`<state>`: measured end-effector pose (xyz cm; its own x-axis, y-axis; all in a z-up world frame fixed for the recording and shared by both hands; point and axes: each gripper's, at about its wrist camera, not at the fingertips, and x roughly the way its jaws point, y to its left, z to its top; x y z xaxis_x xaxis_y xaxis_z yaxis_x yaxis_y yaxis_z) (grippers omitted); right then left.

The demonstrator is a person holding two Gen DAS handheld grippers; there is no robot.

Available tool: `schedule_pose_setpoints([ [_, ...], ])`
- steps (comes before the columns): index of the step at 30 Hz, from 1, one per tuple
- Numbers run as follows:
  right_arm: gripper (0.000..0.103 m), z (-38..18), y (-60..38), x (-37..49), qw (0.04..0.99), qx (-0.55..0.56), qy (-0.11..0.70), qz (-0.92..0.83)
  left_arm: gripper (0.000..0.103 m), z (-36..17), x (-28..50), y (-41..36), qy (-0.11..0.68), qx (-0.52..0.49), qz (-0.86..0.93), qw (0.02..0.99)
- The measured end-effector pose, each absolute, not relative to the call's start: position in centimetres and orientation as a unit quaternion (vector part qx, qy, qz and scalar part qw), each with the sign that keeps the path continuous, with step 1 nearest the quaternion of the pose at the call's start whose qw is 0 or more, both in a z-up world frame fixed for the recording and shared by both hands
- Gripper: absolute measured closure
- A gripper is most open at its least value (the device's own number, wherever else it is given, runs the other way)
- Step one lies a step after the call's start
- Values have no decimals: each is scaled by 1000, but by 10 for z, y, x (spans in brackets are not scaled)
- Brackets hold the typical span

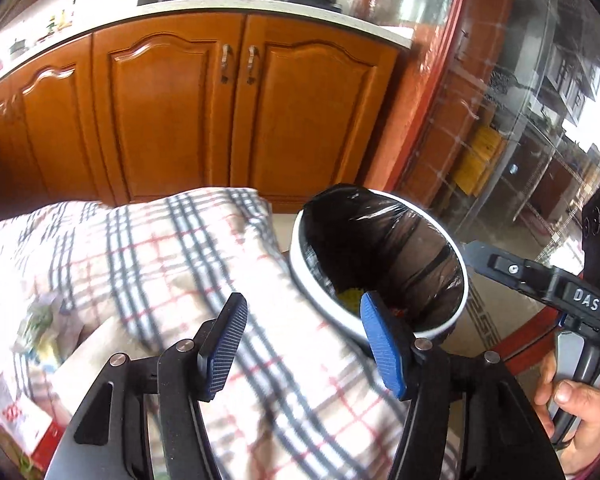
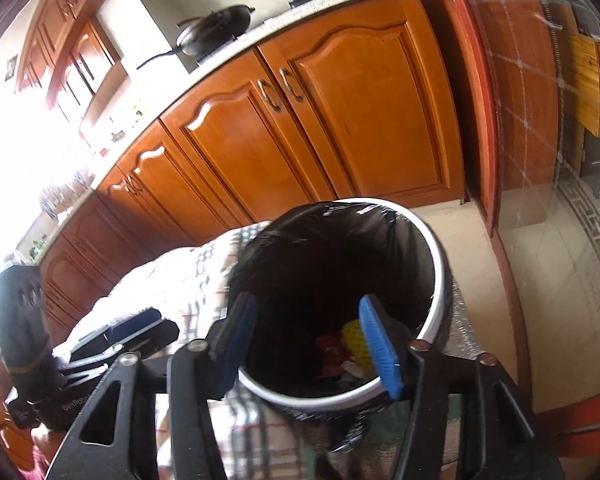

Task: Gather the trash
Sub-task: 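Grasp the gold-labelled snack bag with the left tool while the right tool grasps the green milk carton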

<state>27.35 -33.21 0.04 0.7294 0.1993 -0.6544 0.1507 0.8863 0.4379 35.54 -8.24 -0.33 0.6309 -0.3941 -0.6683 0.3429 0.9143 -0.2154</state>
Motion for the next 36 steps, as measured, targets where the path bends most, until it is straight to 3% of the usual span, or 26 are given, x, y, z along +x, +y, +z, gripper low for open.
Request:
schedule_pose_setpoints([
  [1, 27, 1, -329, 270, 900, 244, 362, 16, 43, -4, 348, -75, 375, -40, -199, 904],
  [3, 25, 2, -321, 262, 901, 253, 352, 23, 41, -3, 333, -61, 369, -51, -190, 908],
  [23, 25, -2, -240, 233, 891, 256, 361, 100, 39, 13, 219, 67, 350, -105, -102, 925],
  [36, 24, -2, -166, 239, 878, 191, 390, 203, 38, 15, 190, 119, 357, -123, -58, 924],
])
